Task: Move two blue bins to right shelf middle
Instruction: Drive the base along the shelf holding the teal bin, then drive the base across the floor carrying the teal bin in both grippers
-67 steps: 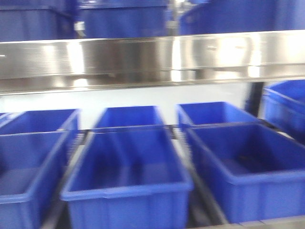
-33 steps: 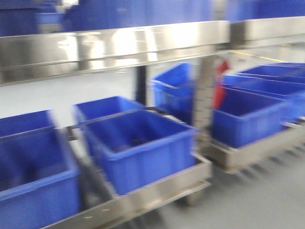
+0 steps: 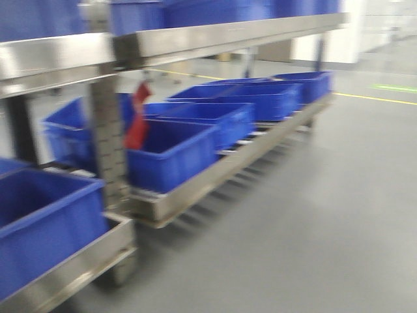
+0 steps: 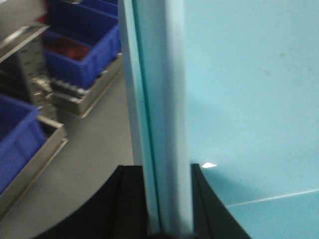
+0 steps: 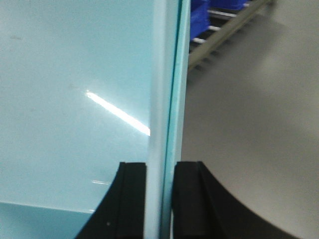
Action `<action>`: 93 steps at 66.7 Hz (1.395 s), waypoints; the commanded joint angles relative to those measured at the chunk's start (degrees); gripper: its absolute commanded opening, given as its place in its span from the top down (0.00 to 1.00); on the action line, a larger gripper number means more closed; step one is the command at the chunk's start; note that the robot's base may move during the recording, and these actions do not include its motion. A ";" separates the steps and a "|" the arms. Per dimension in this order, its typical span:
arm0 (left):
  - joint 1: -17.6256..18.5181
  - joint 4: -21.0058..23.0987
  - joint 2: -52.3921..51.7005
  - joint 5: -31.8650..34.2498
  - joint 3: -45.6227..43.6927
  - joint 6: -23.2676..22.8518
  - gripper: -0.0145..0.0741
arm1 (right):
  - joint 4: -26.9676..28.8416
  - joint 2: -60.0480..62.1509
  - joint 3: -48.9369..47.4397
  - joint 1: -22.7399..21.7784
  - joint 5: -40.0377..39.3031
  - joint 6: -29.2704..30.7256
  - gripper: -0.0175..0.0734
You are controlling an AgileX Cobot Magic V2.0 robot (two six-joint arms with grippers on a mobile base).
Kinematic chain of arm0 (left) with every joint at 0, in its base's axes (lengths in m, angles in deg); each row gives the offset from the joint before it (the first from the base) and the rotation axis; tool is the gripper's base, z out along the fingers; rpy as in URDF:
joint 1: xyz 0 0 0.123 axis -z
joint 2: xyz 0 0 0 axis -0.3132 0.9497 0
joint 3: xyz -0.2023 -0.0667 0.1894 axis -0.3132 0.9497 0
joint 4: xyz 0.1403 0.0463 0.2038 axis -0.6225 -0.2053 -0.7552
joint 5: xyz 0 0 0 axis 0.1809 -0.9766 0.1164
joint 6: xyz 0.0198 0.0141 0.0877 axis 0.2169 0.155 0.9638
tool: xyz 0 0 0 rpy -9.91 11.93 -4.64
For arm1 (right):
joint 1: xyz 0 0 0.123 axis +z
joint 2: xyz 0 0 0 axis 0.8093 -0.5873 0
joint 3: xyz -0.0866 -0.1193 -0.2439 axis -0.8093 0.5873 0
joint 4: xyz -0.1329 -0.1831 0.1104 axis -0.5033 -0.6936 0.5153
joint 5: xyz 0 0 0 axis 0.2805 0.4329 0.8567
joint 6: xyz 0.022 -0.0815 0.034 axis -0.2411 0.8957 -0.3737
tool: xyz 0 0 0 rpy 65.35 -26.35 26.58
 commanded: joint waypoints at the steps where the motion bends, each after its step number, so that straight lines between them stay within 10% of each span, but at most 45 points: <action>1: -0.18 -0.73 -0.99 5.10 -1.18 0.89 0.96 | -1.56 0.75 -1.03 -0.14 -4.50 0.57 0.99; 93: -0.18 -0.73 -0.99 5.10 -1.18 0.89 0.96 | -1.56 0.75 -1.03 -0.14 -4.50 0.57 0.99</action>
